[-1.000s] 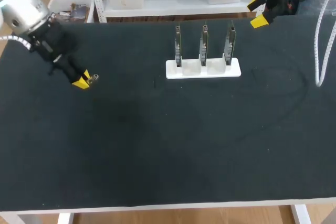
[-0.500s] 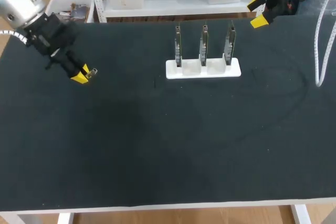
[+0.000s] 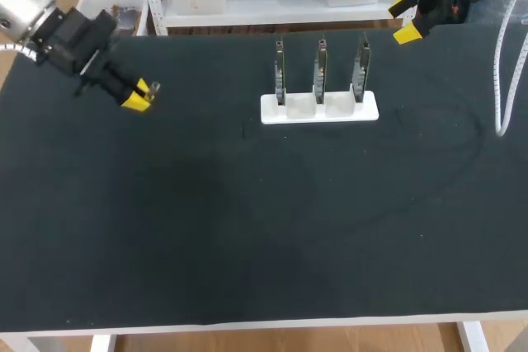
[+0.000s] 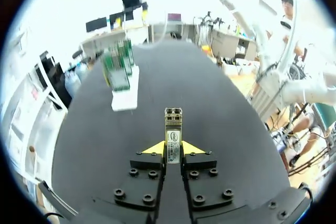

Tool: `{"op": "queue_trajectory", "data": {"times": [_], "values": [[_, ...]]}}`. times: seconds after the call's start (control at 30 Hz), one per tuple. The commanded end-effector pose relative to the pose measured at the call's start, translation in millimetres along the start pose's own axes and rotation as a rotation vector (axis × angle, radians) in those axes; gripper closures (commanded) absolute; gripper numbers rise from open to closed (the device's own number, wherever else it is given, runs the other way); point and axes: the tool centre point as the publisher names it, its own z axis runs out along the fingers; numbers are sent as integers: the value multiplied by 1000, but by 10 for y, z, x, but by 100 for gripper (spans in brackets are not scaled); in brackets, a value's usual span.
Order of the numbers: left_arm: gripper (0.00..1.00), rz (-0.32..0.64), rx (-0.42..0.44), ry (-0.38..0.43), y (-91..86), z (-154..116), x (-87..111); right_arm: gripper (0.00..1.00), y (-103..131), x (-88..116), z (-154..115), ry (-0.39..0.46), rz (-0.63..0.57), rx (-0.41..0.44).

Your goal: Pick up the optical module with the left hand, and insert it into the network port with the right hand.

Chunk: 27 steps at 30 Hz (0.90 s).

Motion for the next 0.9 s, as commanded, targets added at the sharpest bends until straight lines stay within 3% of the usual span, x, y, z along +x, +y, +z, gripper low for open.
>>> {"op": "queue_trajectory", "data": {"times": [0.03, 0.2, 0.37, 0.9], "values": [[100, 21, -15, -113, 73, 15, -132, 0, 29, -1, -1, 0, 1, 7], [100, 47, -25, -227, 204, -65, -379, 0, 29, -1, -1, 0, 1, 7], [100, 76, -21, -292, 318, -145, -570, 0, 29, -1, -1, 0, 1, 7], [100, 78, 2, -269, 307, -125, -571, 0, 29, -1, -1, 0, 1, 7]]}}
